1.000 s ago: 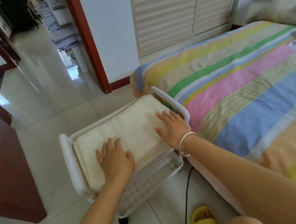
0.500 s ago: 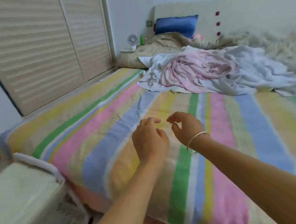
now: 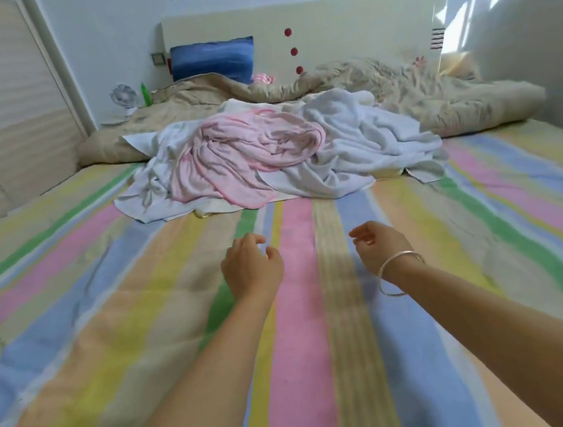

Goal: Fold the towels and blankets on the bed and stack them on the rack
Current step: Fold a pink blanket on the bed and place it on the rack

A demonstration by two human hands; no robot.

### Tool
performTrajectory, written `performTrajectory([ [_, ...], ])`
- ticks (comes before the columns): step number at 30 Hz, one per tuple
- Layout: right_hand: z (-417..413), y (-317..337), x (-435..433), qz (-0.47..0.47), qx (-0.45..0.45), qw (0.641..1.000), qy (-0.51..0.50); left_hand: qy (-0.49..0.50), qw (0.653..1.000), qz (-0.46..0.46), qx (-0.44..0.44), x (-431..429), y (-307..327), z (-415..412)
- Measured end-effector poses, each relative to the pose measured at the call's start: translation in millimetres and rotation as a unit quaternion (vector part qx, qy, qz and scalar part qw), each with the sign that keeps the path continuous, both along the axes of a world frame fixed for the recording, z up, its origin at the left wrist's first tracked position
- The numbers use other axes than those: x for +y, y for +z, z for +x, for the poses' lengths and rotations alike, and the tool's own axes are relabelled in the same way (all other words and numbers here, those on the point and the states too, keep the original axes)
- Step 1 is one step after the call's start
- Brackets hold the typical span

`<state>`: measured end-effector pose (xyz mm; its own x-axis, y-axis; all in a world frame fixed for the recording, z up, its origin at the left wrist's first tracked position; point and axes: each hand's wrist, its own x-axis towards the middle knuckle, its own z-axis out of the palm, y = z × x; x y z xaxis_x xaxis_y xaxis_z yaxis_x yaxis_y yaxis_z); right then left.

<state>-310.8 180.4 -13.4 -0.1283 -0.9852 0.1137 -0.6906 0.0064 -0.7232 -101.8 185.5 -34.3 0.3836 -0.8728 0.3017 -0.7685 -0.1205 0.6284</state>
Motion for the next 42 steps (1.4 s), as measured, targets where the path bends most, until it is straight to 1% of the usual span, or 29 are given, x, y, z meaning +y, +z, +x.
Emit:
performTrajectory([
  [2,5.3,-0.7,-16.7,0.023,0.029,0.999,0.025,0.006,0.999,0.028,-0.030,-20.6,-10.6,10.3],
  [4,20.6,1.3,-43.1,0.037,0.070,0.995,0.063,0.021,0.996,0.036,-0.074,-38.9,-27.7,20.0],
  [8,72.2,-1.9,-100.2,0.019,0.159,0.976,0.146,0.070,0.987,-0.080,-0.119,-44.2,-64.9,21.2],
  [12,131.7,-24.7,-154.9,0.002,0.270,0.937,0.222,0.082,0.987,-0.087,-0.112,-51.4,-67.4,17.5],
  [16,163.4,-43.7,-191.9,-0.035,0.332,0.916,0.224,0.092,0.978,-0.089,-0.165,-56.8,-72.9,16.2],
  [20,173.7,-51.6,-208.8,-0.064,0.344,0.913,0.210,0.099,0.973,-0.090,-0.188,-62.9,-76.0,16.7],
  [22,172.1,-58.4,-212.2,-0.065,0.311,0.924,0.214,0.094,0.974,-0.077,-0.193,-63.1,-78.1,16.6],
  [23,170.4,-61.5,-210.3,-0.061,0.261,0.938,0.218,0.091,0.974,-0.067,-0.196,-62.1,-78.1,17.0],
  [24,167.5,-61.8,-206.1,-0.051,0.177,0.959,0.214,0.089,0.974,-0.066,-0.200,-61.4,-77.6,17.2],
  [25,164.3,-60.0,-200.6,-0.034,0.069,0.976,0.204,0.089,0.973,-0.069,-0.200,-61.0,-77.5,17.7],
  [26,160.6,-55.8,-192.2,-0.011,-0.034,0.980,0.198,0.088,0.974,-0.071,-0.197,-60.4,-76.6,17.7],
  [27,157.1,-51.0,-181.9,0.016,-0.113,0.973,0.201,0.089,0.975,-0.067,-0.191,-59.0,-75.6,18.0],
  [28,153.3,-46.6,-169.7,0.038,-0.163,0.965,0.201,0.090,0.977,-0.066,-0.183,-58.8,-76.0,19.6],
  [30,141.0,-38.5,-139.9,0.064,-0.184,0.961,0.196,0.088,0.980,-0.070,-0.164,-58.5,-73.8,21.9],
  [31,134.2,-37.2,-124.9,0.082,-0.169,0.963,0.195,0.083,0.982,-0.063,-0.155,-58.2,-74.2,24.1],
  [34,101.6,-26.1,-69.8,0.117,-0.061,0.963,0.233,0.061,0.988,-0.058,-0.129,-52.2,-69.4,24.7],
  [35,89.6,-19.7,-49.7,0.130,-0.040,0.958,0.252,0.054,0.991,-0.058,-0.104,-47.3,-63.5,22.9],
  [36,79.4,-13.9,-32.6,0.152,-0.042,0.950,0.268,0.051,0.995,-0.054,-0.067,-43.4,-57.5,22.1],
  [38,59.1,4.5,1.1,0.203,-0.087,0.936,0.274,0.026,0.999,-0.020,0.007,-30.8,-39.5,14.5],
  [40,36.4,23.3,33.0,0.238,-0.155,0.926,0.249,0.039,0.995,0.024,0.089,-15.0,-15.9,-0.5],
  [41,28.4,30.5,44.9,0.249,-0.184,0.920,0.240,0.052,0.985,0.050,0.155,-12.1,-8.5,-6.8],
  [42,15.1,38.6,59.8,0.254,-0.207,0.917,0.227,0.066,0.966,0.068,0.239,-6.2,1.4,-17.5],
])
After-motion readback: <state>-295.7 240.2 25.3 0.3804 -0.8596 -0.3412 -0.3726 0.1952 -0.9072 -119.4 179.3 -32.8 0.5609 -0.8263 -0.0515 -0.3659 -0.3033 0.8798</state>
